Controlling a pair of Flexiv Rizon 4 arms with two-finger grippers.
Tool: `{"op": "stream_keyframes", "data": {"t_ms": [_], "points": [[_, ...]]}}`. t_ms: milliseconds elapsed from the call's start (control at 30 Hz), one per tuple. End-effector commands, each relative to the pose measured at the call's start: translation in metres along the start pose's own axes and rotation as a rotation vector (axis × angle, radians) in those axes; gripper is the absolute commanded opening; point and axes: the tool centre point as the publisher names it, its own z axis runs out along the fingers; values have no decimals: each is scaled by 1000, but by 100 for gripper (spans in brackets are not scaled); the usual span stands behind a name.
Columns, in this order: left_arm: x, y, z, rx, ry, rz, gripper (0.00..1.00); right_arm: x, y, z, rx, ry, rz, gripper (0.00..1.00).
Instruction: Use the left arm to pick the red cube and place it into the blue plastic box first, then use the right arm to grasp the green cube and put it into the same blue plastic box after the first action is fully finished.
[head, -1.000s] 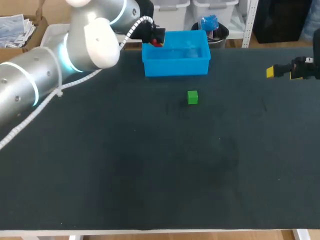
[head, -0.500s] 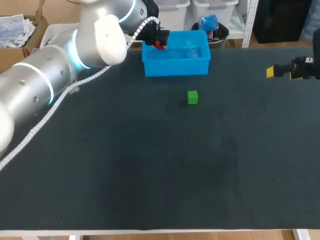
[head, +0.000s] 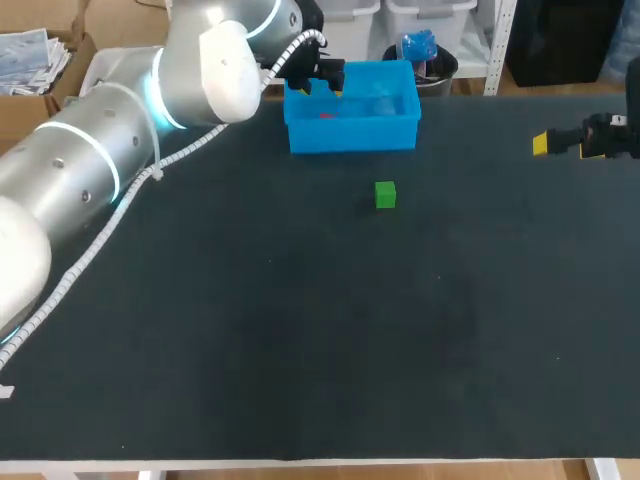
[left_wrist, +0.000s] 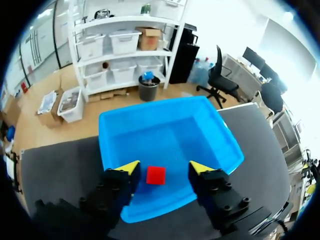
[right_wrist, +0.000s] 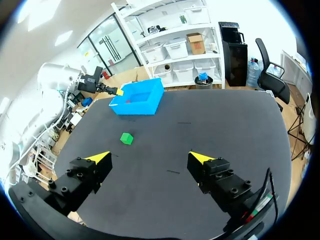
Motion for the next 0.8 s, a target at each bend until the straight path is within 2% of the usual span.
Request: {"op": "stream_keyframes", "data": {"t_ms": [33,167,467,800], "points": [[-3,-1,0,-4,7,-4,82,0,0,0,-1,0,-1,100],[-5,-4,-10,1,-10,8,100,0,0,0,-1,0,-1,100],[-4,-14,-42,6,-43,38,100,0,0,0,-1,0,-1,100],[19,-16,-104,11,-110,64,100,0,0,0,-1,0,-1,100]]}}
